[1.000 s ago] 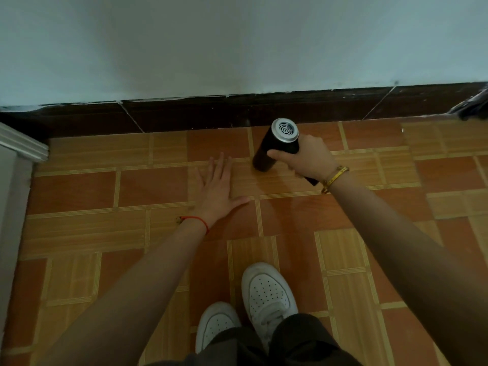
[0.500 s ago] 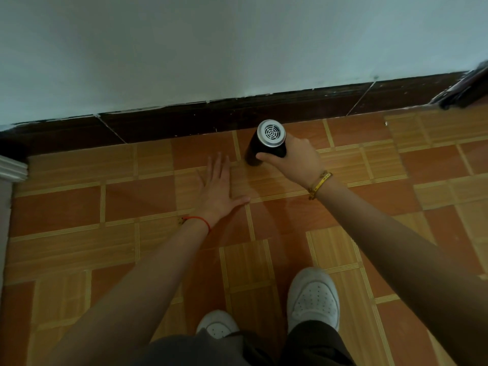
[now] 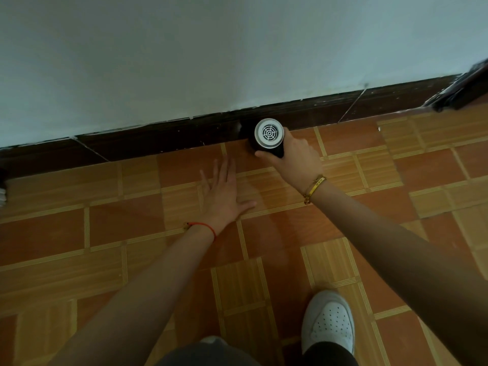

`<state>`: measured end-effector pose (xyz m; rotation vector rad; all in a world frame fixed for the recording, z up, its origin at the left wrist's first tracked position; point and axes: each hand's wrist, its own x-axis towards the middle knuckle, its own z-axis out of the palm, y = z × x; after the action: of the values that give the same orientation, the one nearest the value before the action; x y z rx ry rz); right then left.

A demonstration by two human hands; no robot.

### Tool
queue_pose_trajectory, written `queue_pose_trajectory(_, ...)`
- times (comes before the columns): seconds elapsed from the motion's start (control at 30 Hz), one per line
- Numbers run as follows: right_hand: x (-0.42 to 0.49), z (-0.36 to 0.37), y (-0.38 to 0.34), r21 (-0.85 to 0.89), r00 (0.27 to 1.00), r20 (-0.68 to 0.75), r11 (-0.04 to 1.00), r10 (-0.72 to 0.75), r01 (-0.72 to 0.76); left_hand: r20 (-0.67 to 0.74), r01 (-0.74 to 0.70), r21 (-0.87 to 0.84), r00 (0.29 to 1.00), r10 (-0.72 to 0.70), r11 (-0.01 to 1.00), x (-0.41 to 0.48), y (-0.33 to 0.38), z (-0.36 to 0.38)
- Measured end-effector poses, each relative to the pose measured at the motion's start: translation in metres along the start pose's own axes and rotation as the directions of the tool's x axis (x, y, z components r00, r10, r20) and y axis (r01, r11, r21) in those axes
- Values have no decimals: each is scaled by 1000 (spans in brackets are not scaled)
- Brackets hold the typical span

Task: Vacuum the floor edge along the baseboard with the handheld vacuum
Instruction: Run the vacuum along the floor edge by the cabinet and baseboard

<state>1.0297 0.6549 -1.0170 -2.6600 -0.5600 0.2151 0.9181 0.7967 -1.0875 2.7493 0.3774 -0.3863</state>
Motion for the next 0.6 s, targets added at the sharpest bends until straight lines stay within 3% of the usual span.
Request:
queue_pose_trajectory(0.1, 4, 2, 4, -11, 999, -37, 999, 39, -40, 14, -5, 14, 1000, 5, 1000, 4, 4, 0)
queue_pose_trajectory(0.3, 8, 3, 11, -19, 998, 4, 998, -59, 59, 2, -20, -3, 1000, 20, 1000, 8, 10, 3)
queue_pose_trajectory(0.6, 8, -10, 45, -37, 997, -80, 999, 12, -15, -10, -38, -18, 999, 38, 999, 10, 34, 0)
